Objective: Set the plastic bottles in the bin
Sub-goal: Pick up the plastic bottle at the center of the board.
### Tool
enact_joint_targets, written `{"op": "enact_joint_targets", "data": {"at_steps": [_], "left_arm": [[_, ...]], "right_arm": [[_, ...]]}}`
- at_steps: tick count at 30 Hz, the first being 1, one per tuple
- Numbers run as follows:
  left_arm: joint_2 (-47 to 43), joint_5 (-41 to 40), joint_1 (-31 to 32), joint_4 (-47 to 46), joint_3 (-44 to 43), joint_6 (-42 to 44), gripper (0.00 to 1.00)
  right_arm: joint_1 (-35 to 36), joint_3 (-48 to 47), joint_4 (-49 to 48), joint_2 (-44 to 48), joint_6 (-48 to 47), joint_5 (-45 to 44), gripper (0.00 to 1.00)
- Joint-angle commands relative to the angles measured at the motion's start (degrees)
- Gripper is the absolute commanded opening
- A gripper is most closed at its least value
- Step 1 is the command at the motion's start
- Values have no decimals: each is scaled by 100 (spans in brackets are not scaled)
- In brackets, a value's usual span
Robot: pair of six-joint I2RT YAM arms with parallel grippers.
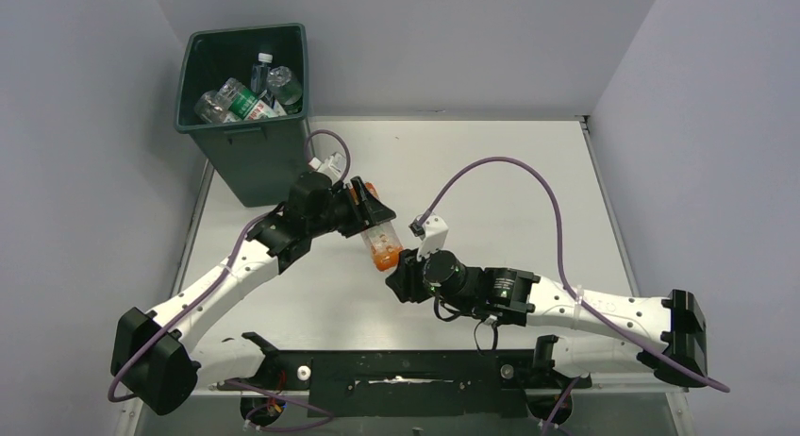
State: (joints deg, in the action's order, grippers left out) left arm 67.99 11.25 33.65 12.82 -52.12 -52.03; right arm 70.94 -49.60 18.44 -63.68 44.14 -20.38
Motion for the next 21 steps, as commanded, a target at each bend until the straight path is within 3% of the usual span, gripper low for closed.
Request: {"op": "enact_joint_targets", "data": {"at_steps": [1, 4, 11, 16, 21], "left_arm": [[-5, 36, 17, -179, -100, 255, 47], [19, 49, 10, -135, -154, 280, 43], [45, 17, 5, 55, -375, 412, 42], [117, -26, -18, 224, -584, 574, 42], [192, -20, -88, 364, -813, 709, 42]], "right_arm": [[33, -264, -317, 42, 24, -274, 30], [28, -285, -294, 39, 33, -273, 42], [66, -346, -189, 46, 92, -262, 89], [152, -332, -70, 135, 167, -314, 99], [233, -254, 1, 276, 248, -393, 98]]}}
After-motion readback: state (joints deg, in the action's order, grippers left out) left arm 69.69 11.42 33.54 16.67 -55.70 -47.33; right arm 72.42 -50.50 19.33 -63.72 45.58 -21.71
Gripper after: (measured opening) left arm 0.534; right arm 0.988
